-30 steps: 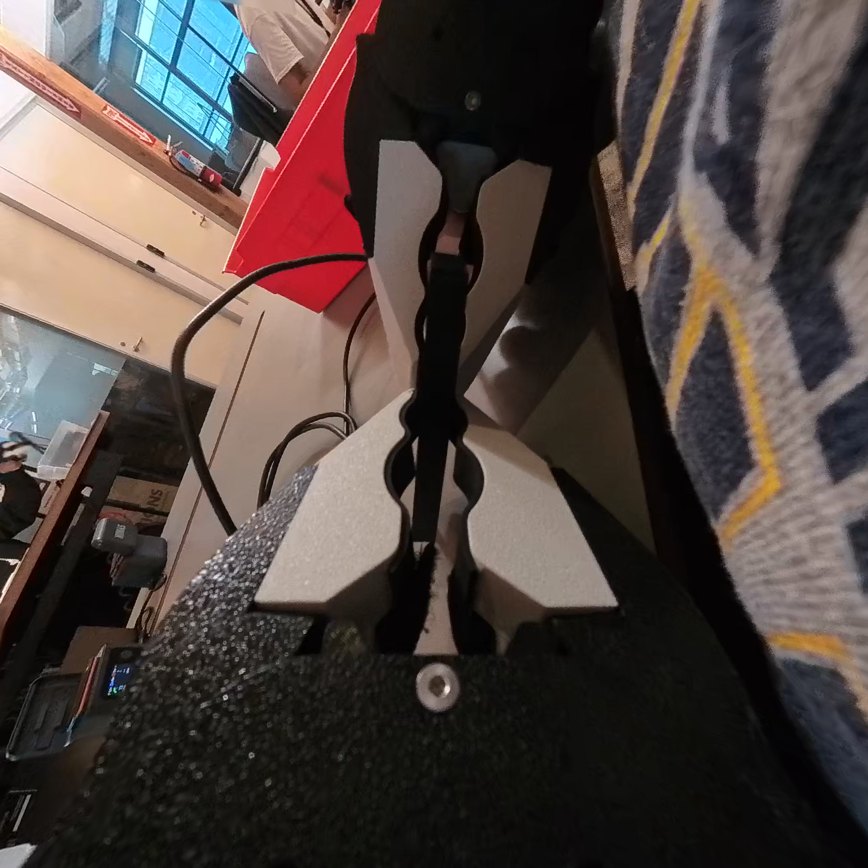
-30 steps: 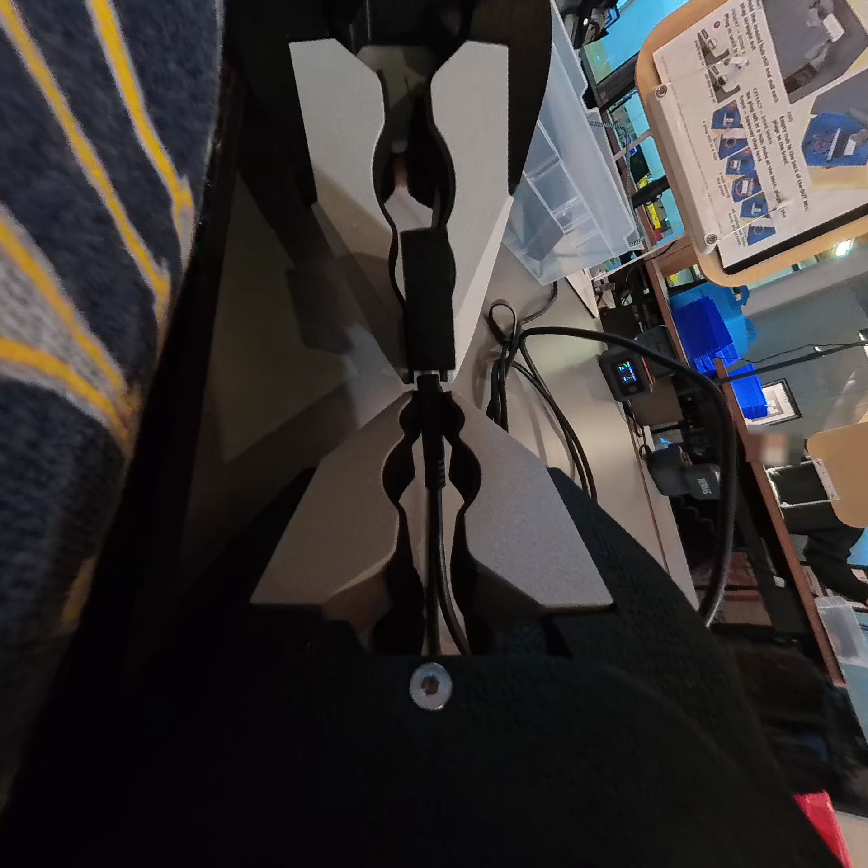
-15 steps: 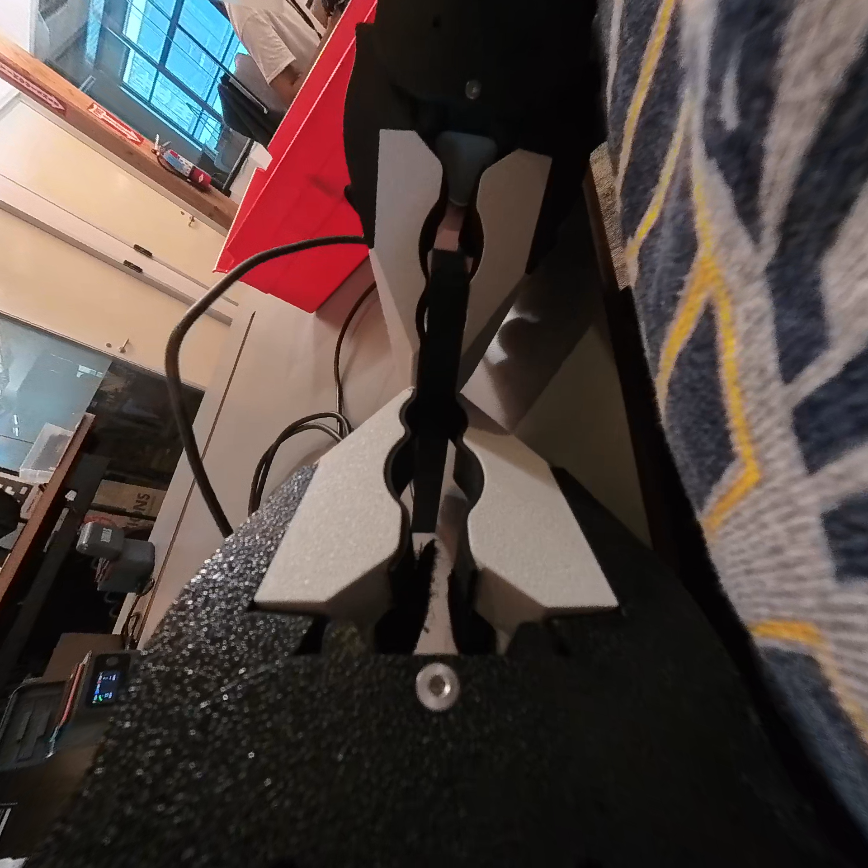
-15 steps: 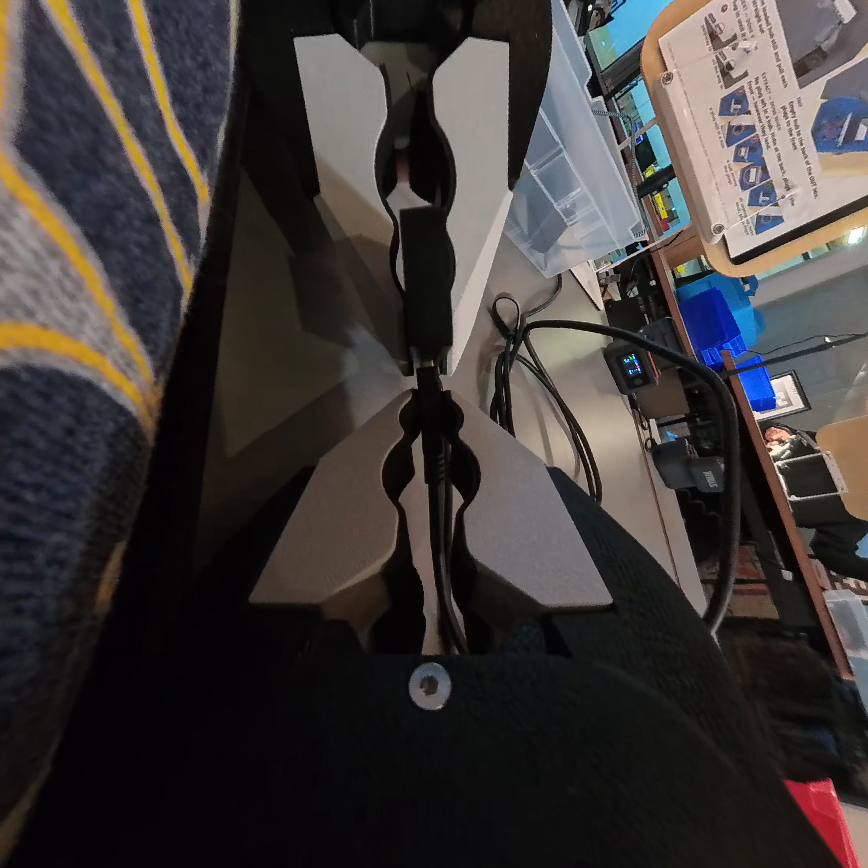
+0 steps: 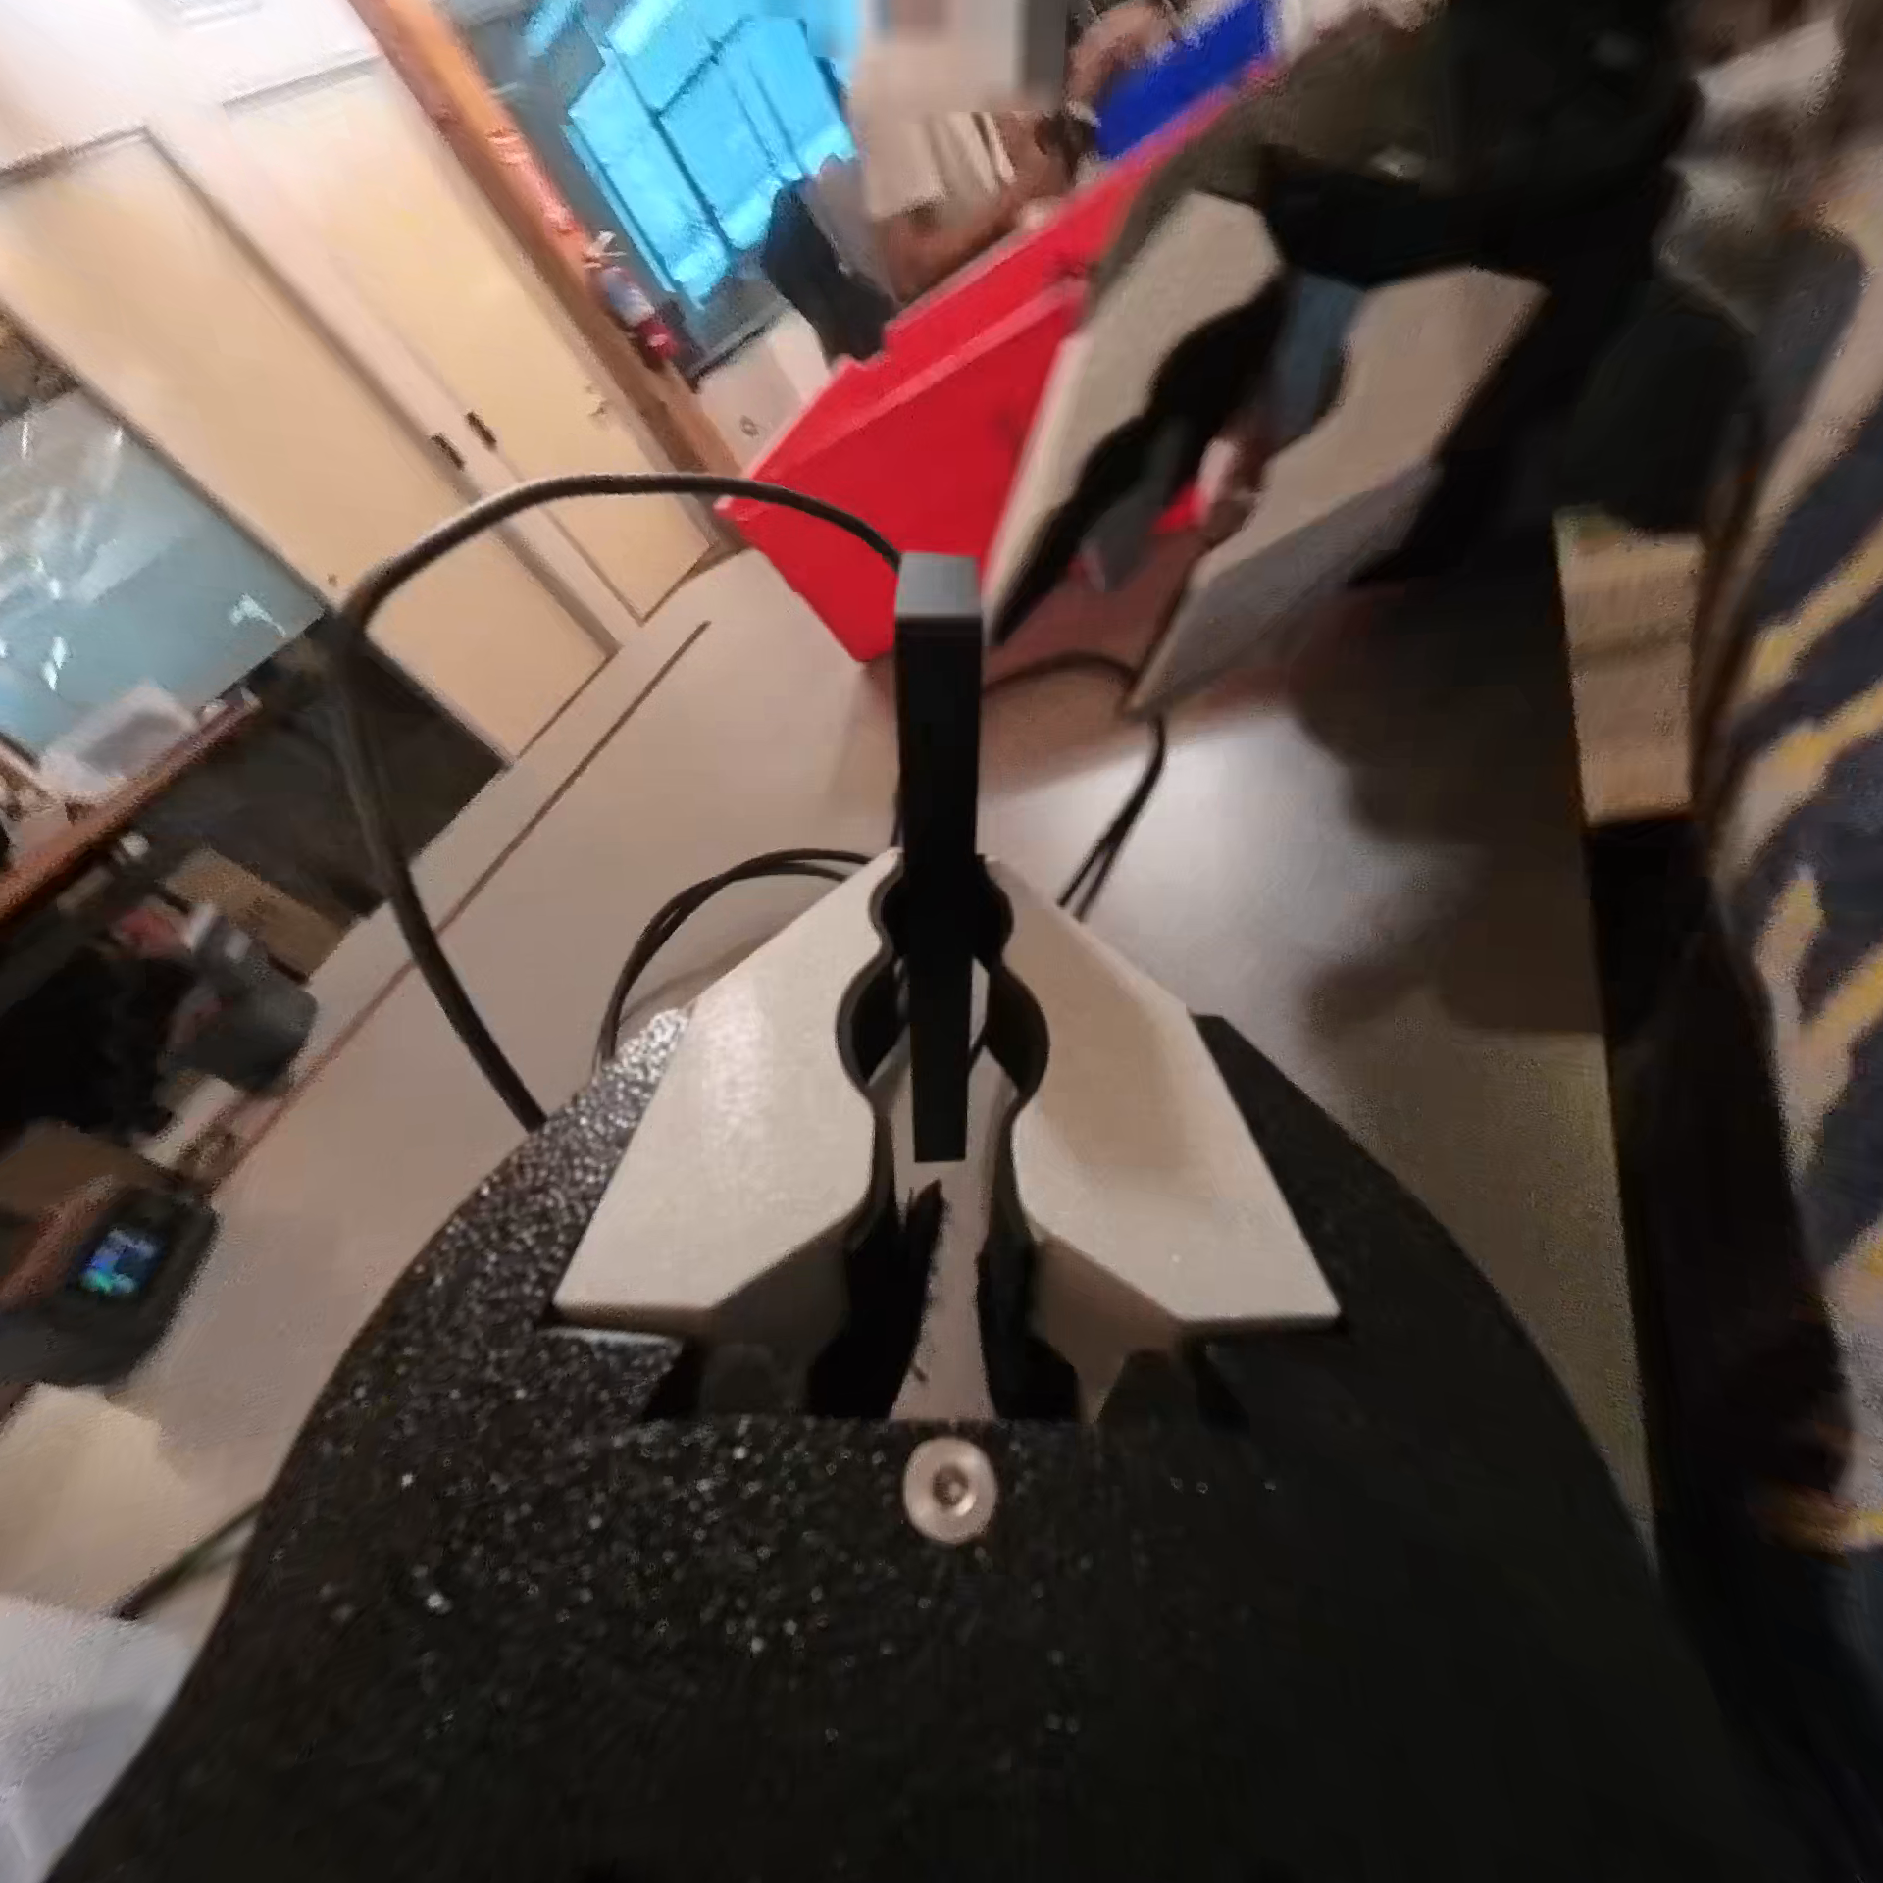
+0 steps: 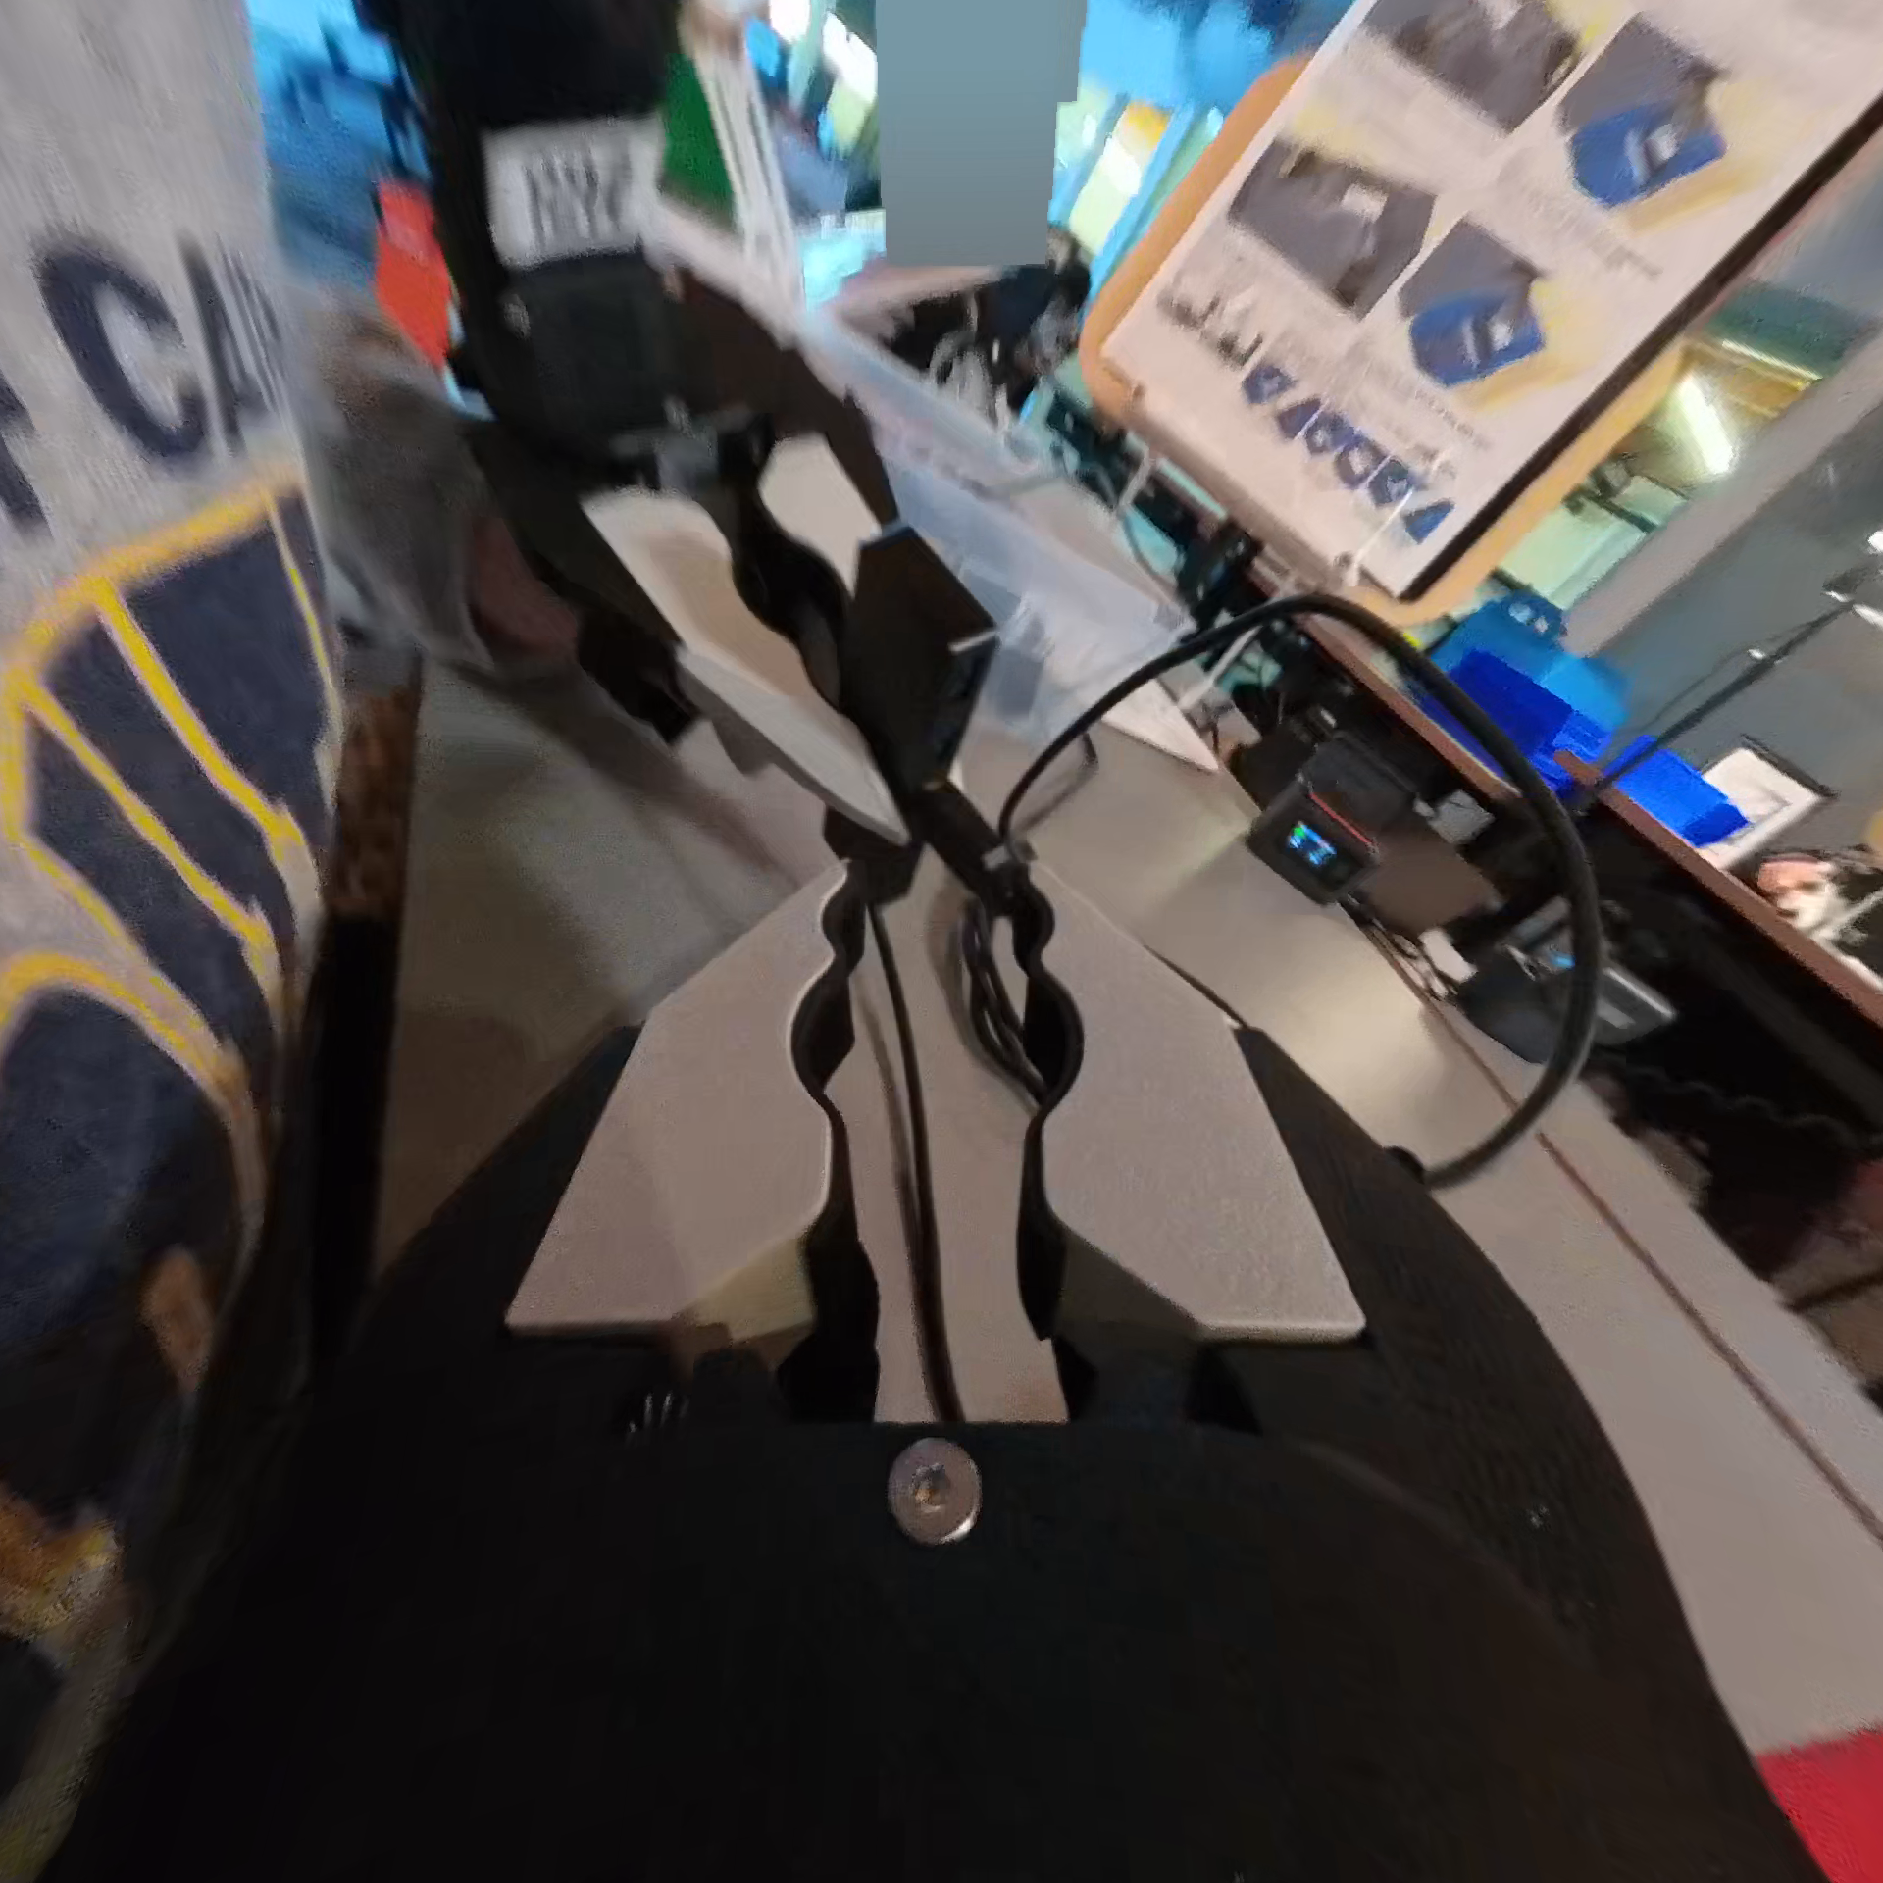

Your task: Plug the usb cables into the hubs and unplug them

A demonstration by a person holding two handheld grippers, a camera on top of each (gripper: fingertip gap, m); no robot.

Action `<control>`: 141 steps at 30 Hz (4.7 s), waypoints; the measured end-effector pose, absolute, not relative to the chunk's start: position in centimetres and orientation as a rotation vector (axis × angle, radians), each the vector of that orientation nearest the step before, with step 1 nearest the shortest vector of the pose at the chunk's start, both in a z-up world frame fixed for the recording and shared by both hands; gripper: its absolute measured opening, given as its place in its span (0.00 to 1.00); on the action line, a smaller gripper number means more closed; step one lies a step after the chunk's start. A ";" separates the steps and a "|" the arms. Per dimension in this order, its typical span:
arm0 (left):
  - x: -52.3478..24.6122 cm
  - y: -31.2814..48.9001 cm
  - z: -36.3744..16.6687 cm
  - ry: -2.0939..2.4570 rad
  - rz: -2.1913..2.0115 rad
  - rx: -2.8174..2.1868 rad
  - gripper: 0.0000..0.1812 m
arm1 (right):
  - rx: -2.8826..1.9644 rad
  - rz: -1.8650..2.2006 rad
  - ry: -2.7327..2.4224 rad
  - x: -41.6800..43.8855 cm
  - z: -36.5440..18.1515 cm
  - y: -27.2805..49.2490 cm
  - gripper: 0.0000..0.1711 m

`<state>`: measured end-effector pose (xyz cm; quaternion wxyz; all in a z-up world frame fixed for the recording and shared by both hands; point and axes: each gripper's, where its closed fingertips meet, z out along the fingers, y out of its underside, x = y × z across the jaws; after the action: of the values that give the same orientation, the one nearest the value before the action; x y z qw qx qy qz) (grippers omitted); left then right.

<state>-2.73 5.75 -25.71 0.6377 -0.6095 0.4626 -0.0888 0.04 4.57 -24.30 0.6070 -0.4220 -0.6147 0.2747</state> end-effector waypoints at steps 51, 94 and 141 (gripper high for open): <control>0.2 -4.0 -24.6 1.038 -0.913 -1.456 0.05 | -1.217 1.261 -1.601 0.1 -24.2 -3.6 0.04; -3.7 -2.8 -23.1 0.708 -0.897 -1.449 0.05 | -1.345 1.326 -1.347 3.1 -20.7 0.6 0.04; -0.3 -0.6 -23.6 1.098 -0.651 -1.219 0.04 | -1.723 0.074 -2.193 -2.4 -32.5 11.4 0.28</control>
<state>-0.29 -0.65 -23.55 0.6351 -0.5335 0.4805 -0.2848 -2.37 11.40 -32.52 0.1750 -0.6080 -0.7740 0.0261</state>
